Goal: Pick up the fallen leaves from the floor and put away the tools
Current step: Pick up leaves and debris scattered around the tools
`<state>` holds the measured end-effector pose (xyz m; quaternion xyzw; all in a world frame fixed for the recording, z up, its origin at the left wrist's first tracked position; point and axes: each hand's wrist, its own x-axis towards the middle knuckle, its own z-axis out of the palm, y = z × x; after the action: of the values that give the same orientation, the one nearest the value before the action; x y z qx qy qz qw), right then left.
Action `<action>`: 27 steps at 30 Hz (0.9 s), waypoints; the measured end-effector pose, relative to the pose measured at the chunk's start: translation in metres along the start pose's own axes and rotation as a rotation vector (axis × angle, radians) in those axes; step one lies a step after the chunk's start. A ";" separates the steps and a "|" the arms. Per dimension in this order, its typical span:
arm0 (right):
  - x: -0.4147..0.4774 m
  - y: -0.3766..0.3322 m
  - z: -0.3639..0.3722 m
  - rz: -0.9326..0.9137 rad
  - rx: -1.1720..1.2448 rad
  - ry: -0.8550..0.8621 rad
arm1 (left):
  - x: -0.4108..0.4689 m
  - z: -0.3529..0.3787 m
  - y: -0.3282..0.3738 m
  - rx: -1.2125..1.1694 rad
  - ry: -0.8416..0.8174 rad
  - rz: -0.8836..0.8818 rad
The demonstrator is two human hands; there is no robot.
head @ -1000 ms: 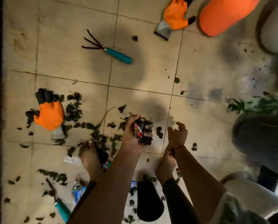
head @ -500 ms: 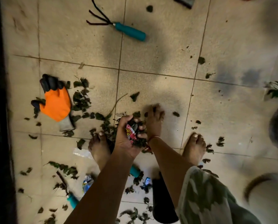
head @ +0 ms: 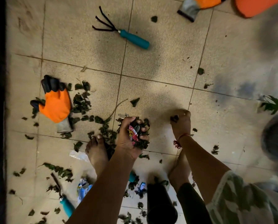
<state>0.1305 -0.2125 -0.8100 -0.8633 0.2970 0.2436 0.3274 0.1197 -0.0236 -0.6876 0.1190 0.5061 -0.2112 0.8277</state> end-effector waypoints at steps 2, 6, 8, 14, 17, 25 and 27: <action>0.003 0.003 -0.003 0.028 -0.114 0.015 | 0.003 0.008 -0.001 -0.015 -0.046 -0.029; 0.007 -0.005 -0.007 0.005 -0.194 -0.017 | 0.008 0.019 -0.002 0.002 -0.018 -0.057; 0.013 -0.005 -0.012 0.016 -0.169 -0.028 | 0.012 0.023 -0.003 0.026 0.012 -0.055; 0.082 -0.053 -0.070 0.196 0.327 0.349 | 0.025 0.034 -0.013 0.061 0.024 -0.059; 0.116 -0.060 -0.095 0.346 0.484 0.353 | 0.033 0.044 -0.017 0.072 0.031 -0.072; 0.116 -0.032 -0.080 0.331 0.448 0.337 | 0.040 0.060 -0.022 0.090 0.027 -0.078; 0.118 -0.027 -0.072 0.319 0.446 0.366 | 0.040 0.060 -0.019 0.105 0.029 -0.065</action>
<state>0.2478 -0.2889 -0.8229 -0.7423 0.5285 0.0617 0.4073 0.1744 -0.0738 -0.6953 0.1488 0.5099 -0.2626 0.8056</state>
